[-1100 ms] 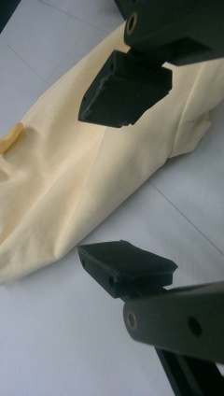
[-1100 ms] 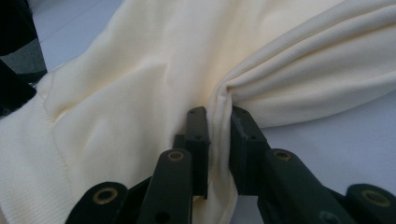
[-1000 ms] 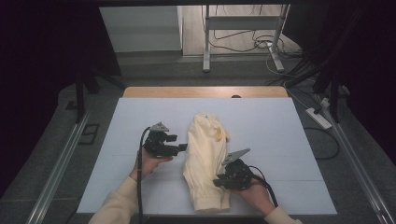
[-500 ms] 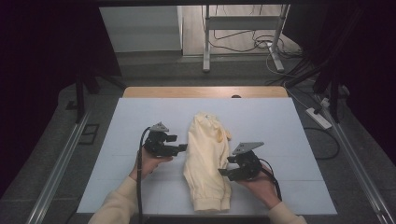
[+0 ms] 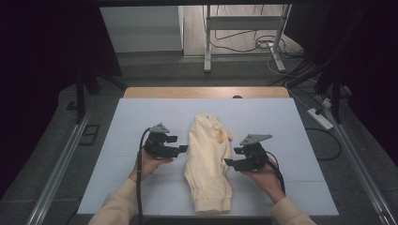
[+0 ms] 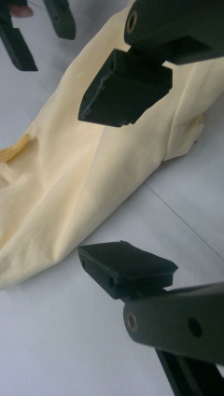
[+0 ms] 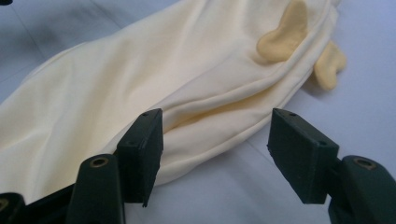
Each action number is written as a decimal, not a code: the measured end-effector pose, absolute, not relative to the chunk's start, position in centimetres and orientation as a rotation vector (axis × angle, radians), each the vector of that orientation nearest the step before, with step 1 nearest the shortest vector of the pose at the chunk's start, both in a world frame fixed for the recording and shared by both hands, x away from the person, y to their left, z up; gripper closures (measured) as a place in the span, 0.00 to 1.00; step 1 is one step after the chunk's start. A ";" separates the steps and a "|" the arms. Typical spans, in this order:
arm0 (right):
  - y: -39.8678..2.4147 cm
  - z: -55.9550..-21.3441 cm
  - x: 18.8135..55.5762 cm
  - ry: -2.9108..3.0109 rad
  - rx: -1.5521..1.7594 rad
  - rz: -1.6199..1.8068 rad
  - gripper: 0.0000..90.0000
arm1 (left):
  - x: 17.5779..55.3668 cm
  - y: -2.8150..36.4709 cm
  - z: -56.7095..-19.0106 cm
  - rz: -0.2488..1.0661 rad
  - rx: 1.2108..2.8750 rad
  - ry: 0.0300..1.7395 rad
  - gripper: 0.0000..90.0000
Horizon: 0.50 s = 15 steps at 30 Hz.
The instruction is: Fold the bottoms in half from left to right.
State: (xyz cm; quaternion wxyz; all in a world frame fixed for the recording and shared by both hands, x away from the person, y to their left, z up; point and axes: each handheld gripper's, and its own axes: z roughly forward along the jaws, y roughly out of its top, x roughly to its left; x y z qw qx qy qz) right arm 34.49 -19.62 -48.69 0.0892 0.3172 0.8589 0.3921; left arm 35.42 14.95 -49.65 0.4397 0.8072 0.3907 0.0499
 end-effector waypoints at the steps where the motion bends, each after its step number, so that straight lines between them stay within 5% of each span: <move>1: -19.6 -48.6 34.6 2.549 0.943 1.169 0.40 | 35.4 14.9 -49.7 0.124 2.005 0.971 0.34; 15: -20.1 -48.1 35.1 2.546 0.922 1.182 0.39 | 35.4 14.8 -49.5 0.125 2.021 0.955 0.33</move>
